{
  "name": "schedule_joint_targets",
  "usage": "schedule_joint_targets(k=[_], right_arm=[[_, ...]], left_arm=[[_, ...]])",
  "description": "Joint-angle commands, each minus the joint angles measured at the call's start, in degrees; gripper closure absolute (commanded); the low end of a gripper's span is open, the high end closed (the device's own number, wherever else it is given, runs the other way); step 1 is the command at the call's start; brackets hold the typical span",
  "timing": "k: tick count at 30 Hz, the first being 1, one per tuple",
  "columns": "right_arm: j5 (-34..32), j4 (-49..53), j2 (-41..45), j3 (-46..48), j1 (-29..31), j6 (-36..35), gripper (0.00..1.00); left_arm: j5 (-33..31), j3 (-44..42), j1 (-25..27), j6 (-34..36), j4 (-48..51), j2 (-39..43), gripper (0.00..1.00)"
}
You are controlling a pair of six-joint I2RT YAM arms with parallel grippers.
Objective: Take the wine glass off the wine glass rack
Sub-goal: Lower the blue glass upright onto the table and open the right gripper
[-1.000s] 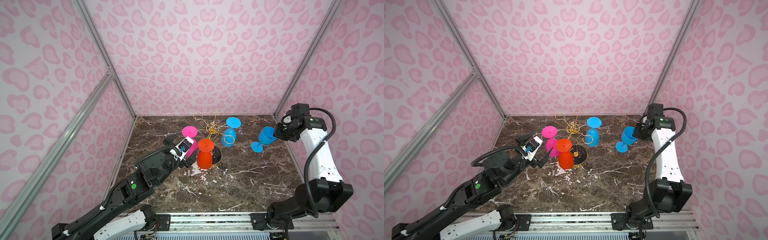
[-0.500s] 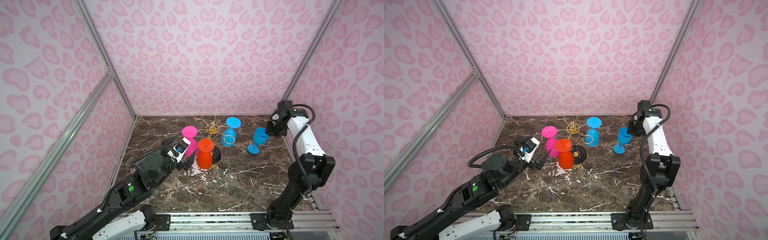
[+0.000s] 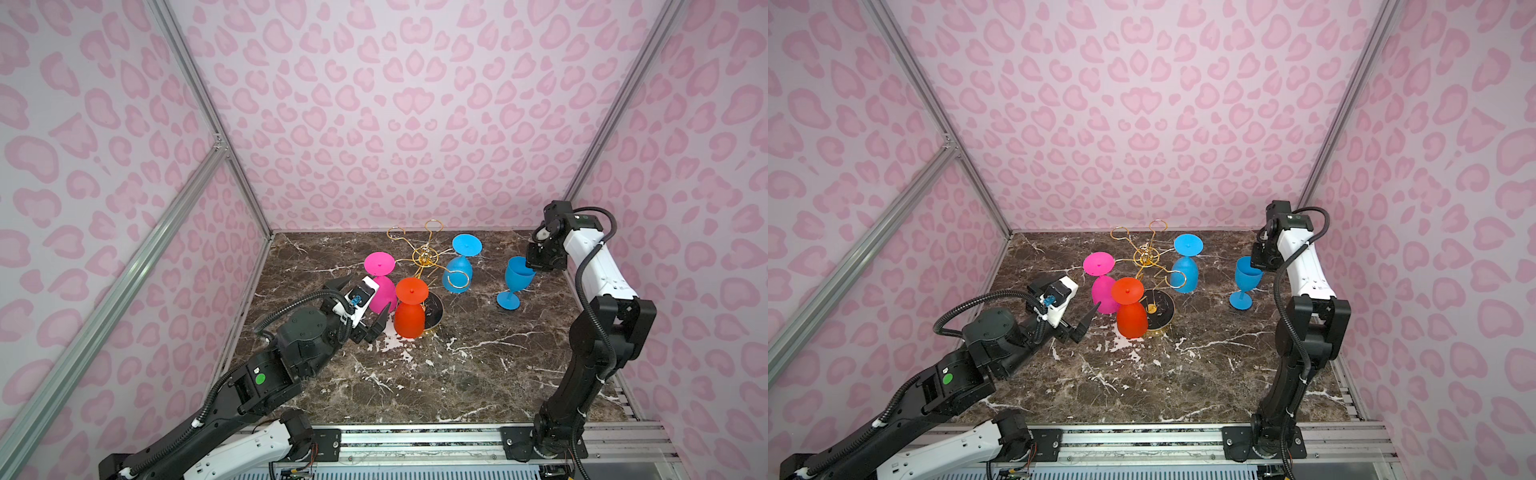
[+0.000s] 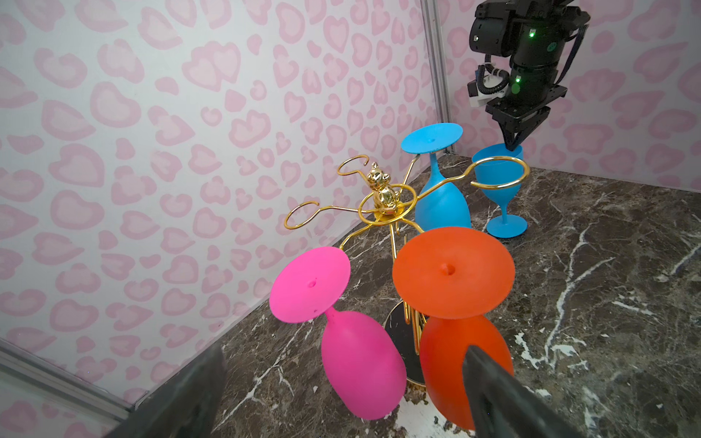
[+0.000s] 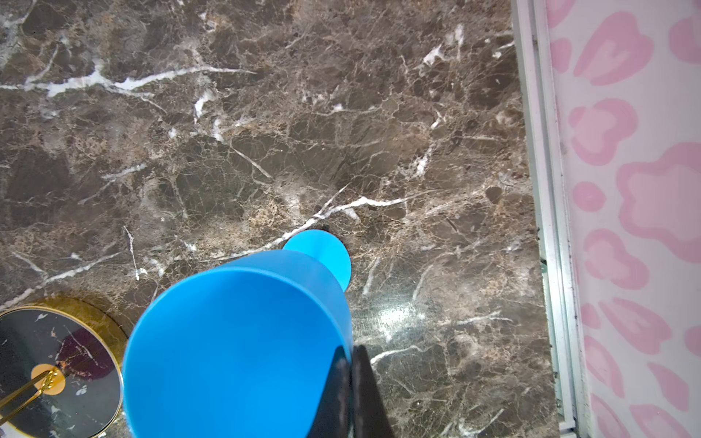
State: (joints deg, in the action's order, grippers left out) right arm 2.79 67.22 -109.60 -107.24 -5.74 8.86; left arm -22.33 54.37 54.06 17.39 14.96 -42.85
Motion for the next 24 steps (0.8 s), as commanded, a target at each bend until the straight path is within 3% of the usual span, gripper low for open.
schedule_joint_targets(k=[1, 12, 24], right_arm=[[-1.7, 0.0, -0.5, 0.1, 0.3, 0.2, 1.00], [-2.4, -4.6, 1.9, 4.2, 1.1, 1.5, 1.00], [-3.5, -8.1, 0.7, 3.5, 6.4, 3.6, 1.00]], left_arm=[[-0.1, -0.3, 0.0, -1.1, -0.2, 0.0, 0.02], [0.2, -0.3, 0.0, -1.6, 0.1, 0.1, 0.02], [1.0, -0.3, 0.0, -2.7, 0.8, 0.3, 0.02]])
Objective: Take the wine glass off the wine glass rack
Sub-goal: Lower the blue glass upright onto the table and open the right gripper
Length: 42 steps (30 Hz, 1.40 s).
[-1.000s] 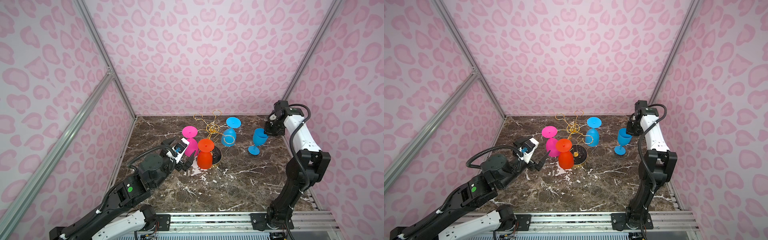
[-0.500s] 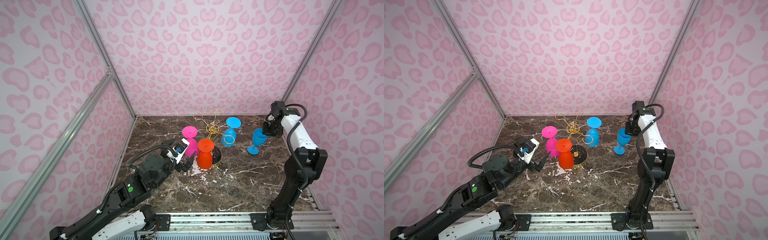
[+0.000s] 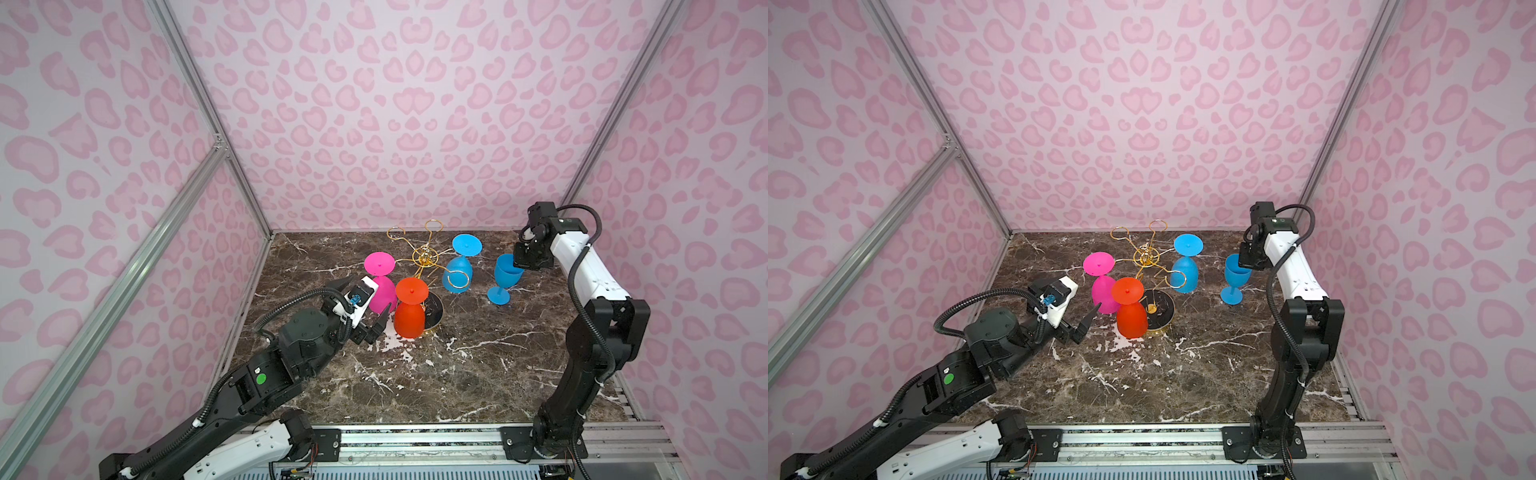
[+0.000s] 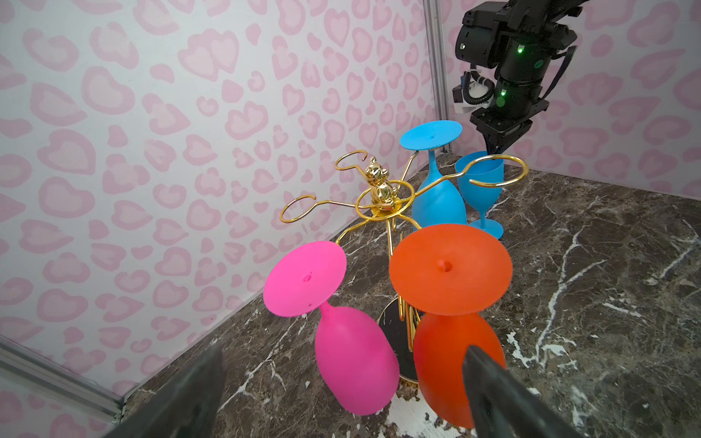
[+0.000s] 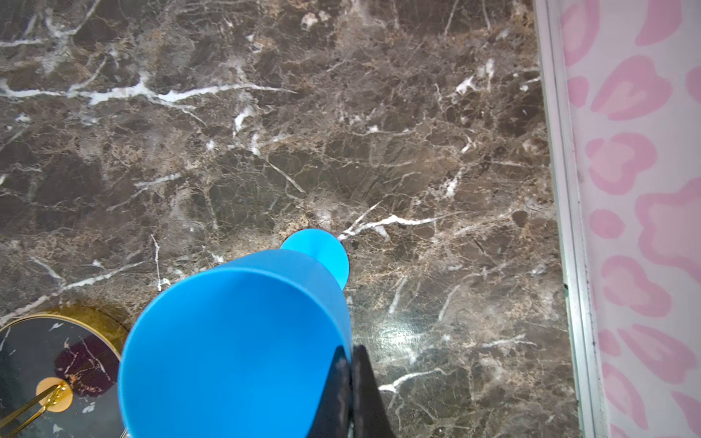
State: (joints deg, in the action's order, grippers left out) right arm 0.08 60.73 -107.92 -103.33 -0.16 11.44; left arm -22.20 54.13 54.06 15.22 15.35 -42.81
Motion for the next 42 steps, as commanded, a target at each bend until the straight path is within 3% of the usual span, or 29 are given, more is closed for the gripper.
schedule_joint_targets(k=[1, 15, 20, 27, 42], right_arm=[[-0.9, -1.6, -1.3, -0.8, 1.2, 1.2, 1.00], [-0.9, -1.3, -5.2, -4.7, 4.0, 2.3, 1.00], [-1.1, -0.8, -5.0, -5.1, 4.4, 2.5, 0.78], [-1.5, 0.4, -4.4, -6.6, 4.4, 2.4, 0.65], [0.2, 4.6, 2.5, -10.7, 3.1, 2.4, 0.56]], left_arm=[[0.9, 0.0, 0.0, -0.6, 0.5, 0.3, 0.02], [1.9, 0.0, 0.0, -2.1, 1.1, 0.4, 0.02], [2.3, 0.3, -0.1, -2.2, 1.1, 0.3, 0.02], [2.4, 0.2, 0.0, -2.5, 1.3, 0.2, 0.02], [1.3, 0.4, 0.0, -2.3, 0.7, 1.3, 0.02]])
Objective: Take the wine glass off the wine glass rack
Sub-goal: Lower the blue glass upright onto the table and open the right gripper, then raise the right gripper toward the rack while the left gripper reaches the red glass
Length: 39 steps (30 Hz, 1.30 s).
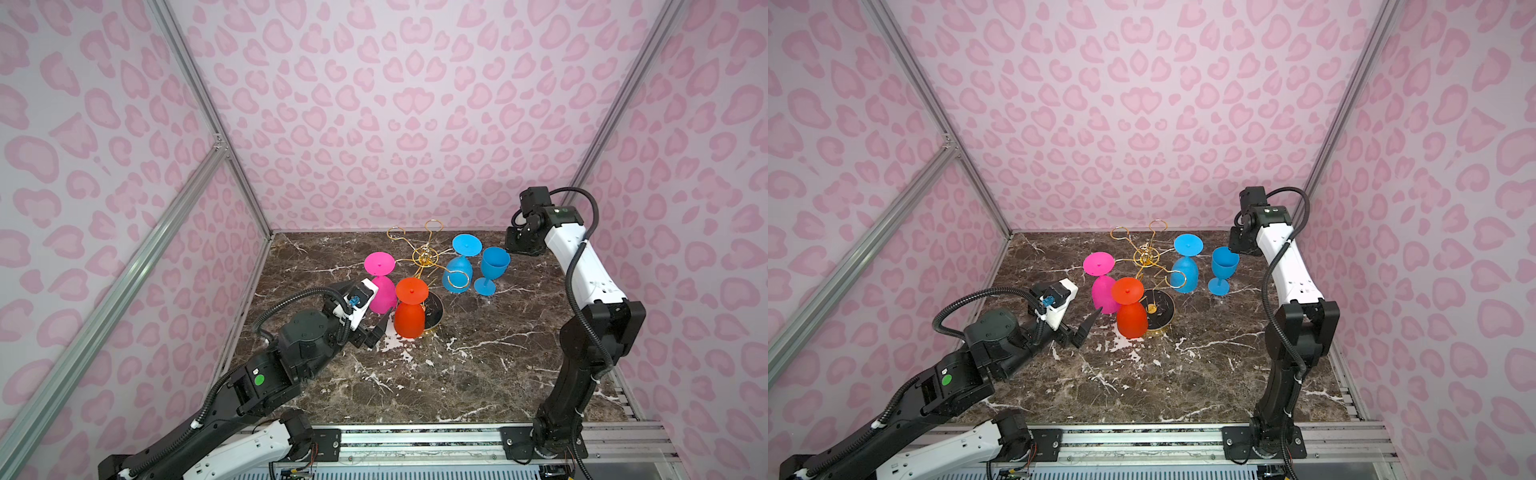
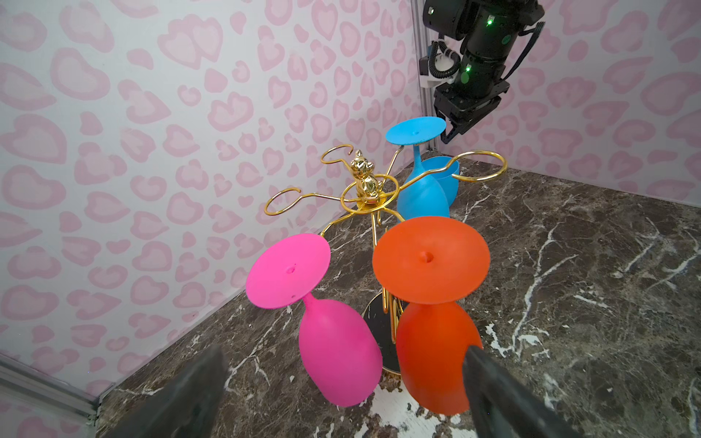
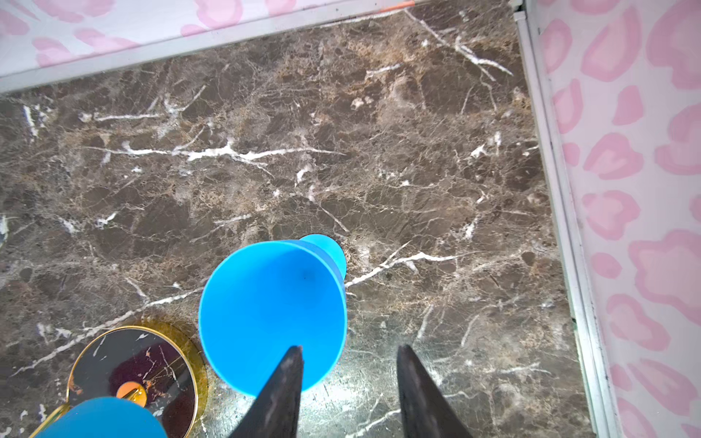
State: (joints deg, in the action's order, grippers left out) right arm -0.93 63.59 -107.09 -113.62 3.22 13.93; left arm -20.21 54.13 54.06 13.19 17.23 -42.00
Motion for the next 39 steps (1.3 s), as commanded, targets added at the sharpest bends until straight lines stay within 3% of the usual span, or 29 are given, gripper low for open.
schedule_joint_targets(k=[1, 5, 9, 19, 27, 32, 39], right_arm=[[1.8, 1.8, 2.7, -0.4, -0.5, -0.1, 0.56], [5.1, 1.8, 7.9, 0.9, -0.8, 0.2, 0.56], [9.7, -0.4, 15.2, 6.0, -0.8, 0.6, 0.56], [19.5, -11.6, 35.5, 27.8, 0.3, 4.9, 0.56], [17.0, -18.0, 45.0, 42.8, 6.8, 8.3, 0.57], [17.8, -19.2, 47.0, 46.0, 8.6, 9.9, 0.56], [19.2, -20.0, 48.4, 46.5, 9.5, 10.4, 0.56]], left_arm=[[-0.8, 0.6, 0.0, -0.9, -1.2, 0.6, 0.02], [-2.8, 2.4, 0.0, -7.3, -0.2, 0.6, 0.02], [-5.0, 5.8, 0.0, -19.8, 3.6, 0.7, 0.02], [4.4, 9.1, 0.0, -42.4, 12.1, -0.5, 0.02], [6.8, 8.9, -0.1, -51.2, 13.3, -3.0, 0.02], [12.0, 9.1, -0.2, -56.0, 10.5, -5.6, 0.00], [20.9, 9.1, -4.0, -68.5, 8.2, -9.4, 0.09]])
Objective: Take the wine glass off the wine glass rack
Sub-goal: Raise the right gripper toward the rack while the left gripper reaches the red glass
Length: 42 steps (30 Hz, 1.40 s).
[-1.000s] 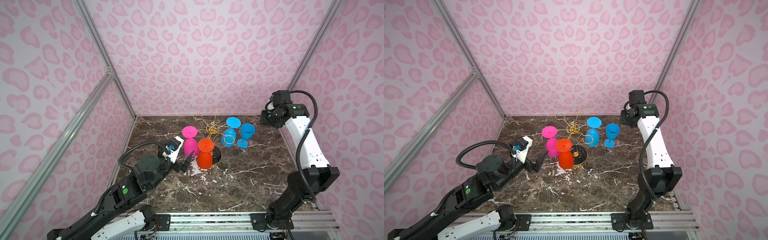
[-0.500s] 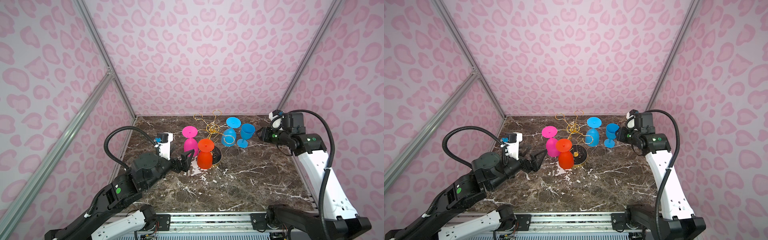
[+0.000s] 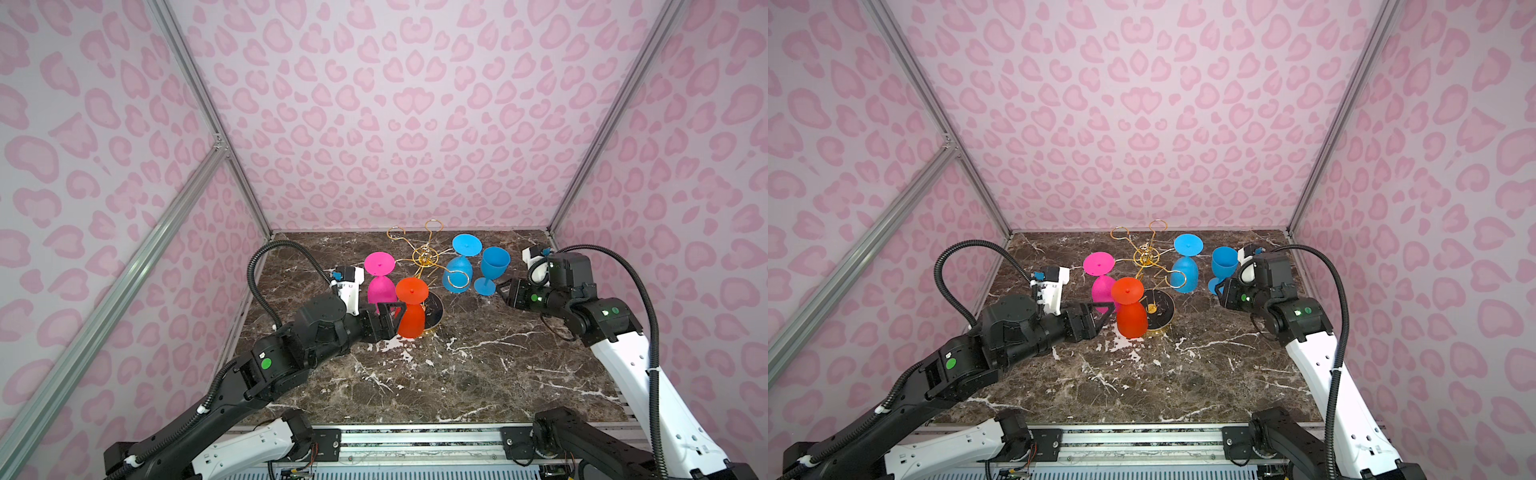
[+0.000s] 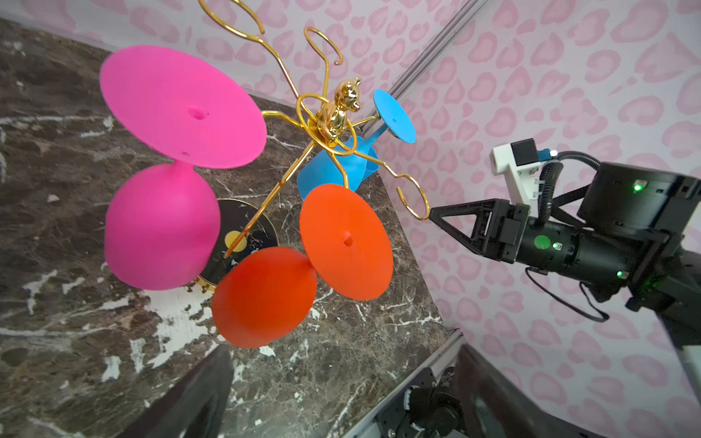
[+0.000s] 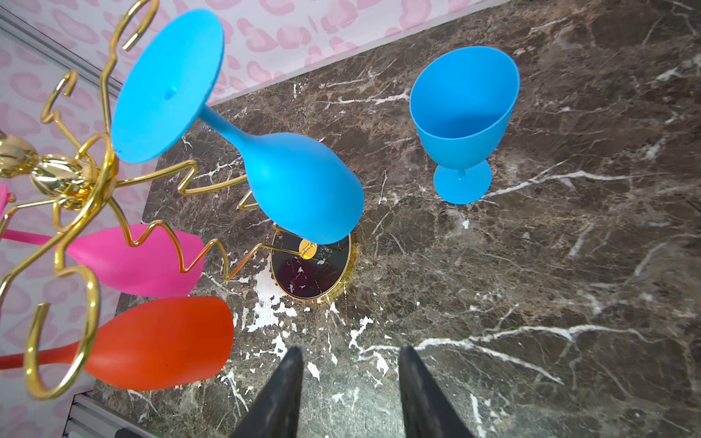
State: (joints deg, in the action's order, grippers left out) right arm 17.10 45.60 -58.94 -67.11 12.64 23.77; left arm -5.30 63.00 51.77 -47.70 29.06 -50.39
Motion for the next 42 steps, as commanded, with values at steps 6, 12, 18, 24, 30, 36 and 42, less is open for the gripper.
schedule_joint_targets(k=[6, 12, 18, 24, 30, 36, 42], right_arm=[[1.5, -2.1, 1.0, -0.5, 0.1, 0.4, 0.56], [1.4, -2.3, 1.8, 0.2, 0.1, 0.7, 0.56], [1.4, -2.3, 2.0, 0.4, 0.1, 1.1, 0.56], [1.3, -2.6, 1.7, 0.6, 0.1, 1.6, 0.56], [1.3, -2.6, 1.7, 0.7, 0.1, 2.0, 0.56], [1.1, -2.5, 1.5, 0.6, 0.2, 2.1, 0.56], [1.1, -2.7, 1.5, 0.7, 0.1, 2.4, 0.56]], left_arm=[[14.0, -2.3, -8.8, -16.3, -9.3, -2.5, 0.23], [17.3, -1.9, -11.0, -18.1, -10.8, -4.6, 0.38], [19.2, -1.7, -11.8, -18.3, -11.4, -6.6, 0.48], [20.0, -2.3, -12.6, -18.5, -12.4, -7.1, 0.66], [21.3, -2.2, -12.8, -18.6, -12.8, -8.2, 0.71], [21.7, -2.5, -12.9, -19.1, -13.7, -8.9, 0.76], [21.9, -3.0, -13.0, -19.1, -13.7, -8.5, 0.83]])
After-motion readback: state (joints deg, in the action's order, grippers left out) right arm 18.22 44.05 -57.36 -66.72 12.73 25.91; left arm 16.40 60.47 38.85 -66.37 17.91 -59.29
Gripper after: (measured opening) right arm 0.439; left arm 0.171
